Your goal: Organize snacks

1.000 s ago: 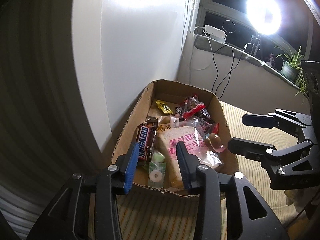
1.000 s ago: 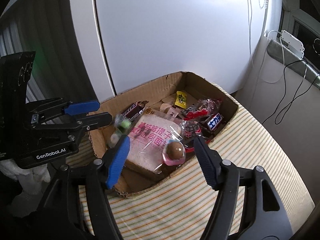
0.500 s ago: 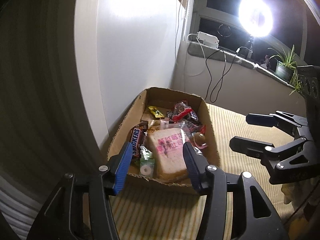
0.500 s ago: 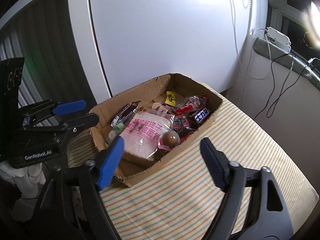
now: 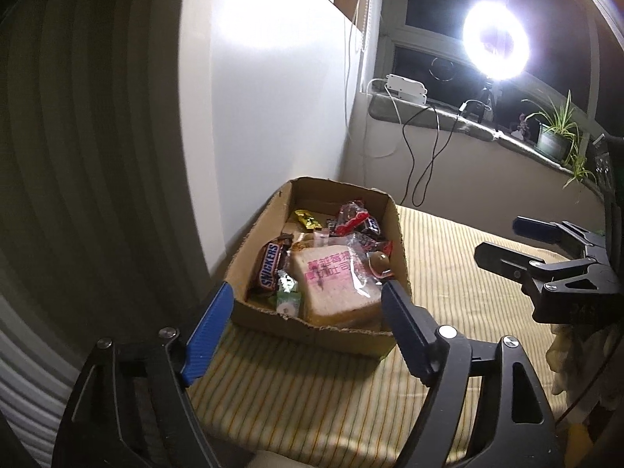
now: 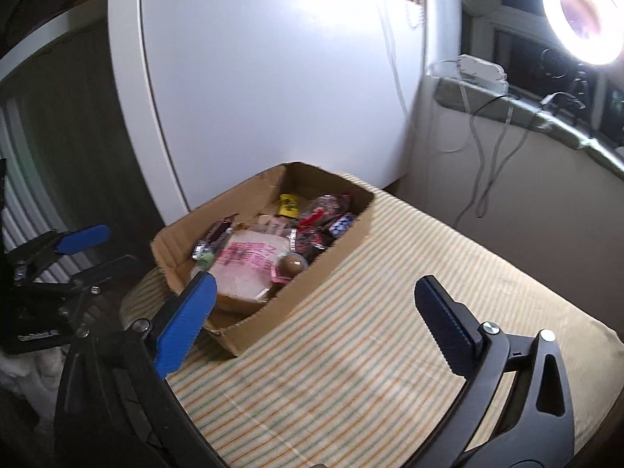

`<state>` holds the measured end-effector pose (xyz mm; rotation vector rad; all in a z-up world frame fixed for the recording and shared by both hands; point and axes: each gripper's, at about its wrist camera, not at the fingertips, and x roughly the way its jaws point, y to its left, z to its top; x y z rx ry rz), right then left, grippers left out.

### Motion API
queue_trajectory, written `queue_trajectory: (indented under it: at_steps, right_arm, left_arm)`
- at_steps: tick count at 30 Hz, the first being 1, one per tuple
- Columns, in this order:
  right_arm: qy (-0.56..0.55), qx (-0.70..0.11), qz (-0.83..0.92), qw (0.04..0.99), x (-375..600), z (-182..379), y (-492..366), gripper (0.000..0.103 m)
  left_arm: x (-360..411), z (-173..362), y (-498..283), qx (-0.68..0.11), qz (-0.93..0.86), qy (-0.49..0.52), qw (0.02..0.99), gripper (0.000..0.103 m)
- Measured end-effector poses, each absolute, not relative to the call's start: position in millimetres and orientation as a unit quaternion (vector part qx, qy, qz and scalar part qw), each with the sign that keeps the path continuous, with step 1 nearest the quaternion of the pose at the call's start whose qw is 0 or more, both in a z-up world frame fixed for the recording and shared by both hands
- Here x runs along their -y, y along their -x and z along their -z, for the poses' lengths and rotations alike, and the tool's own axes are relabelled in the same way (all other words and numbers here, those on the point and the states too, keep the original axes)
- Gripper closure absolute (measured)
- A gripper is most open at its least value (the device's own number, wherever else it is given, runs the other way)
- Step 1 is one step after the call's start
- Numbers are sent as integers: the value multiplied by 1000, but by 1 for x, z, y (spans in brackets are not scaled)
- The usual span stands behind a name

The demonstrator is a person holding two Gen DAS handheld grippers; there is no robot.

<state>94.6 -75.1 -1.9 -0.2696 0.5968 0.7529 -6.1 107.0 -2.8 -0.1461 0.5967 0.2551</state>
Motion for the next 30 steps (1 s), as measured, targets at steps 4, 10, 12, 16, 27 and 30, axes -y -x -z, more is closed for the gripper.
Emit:
queue_trajectory:
  at_steps: [4,10,12,16,27,30]
  right_arm:
    - [127,-290,-346,883,83,5,-89,0]
    - [125,-284,-331,891,92,11,-77,0]
    - [121,-285,-328,893,96,13,-74,0]
    - [117,-284,-327,894,99,14,-71,0]
    - [130,-278,-328,894,98,14,-66,0]
    - [132,-277,-329,893,96,15,-64,0]
  left_arm:
    - [-107,3,14,-292,-135,74,944,23]
    - [-106,3,21,-294,-142,79,942,23]
    - [-105,3,23,-293,-143,77,942,23]
    - [-103,1,24,-290,-144,75,943,23]
    - [-99,1,24,-290,-145,74,943,23]
    - [-99,2,23,-290,-145,72,943,23]
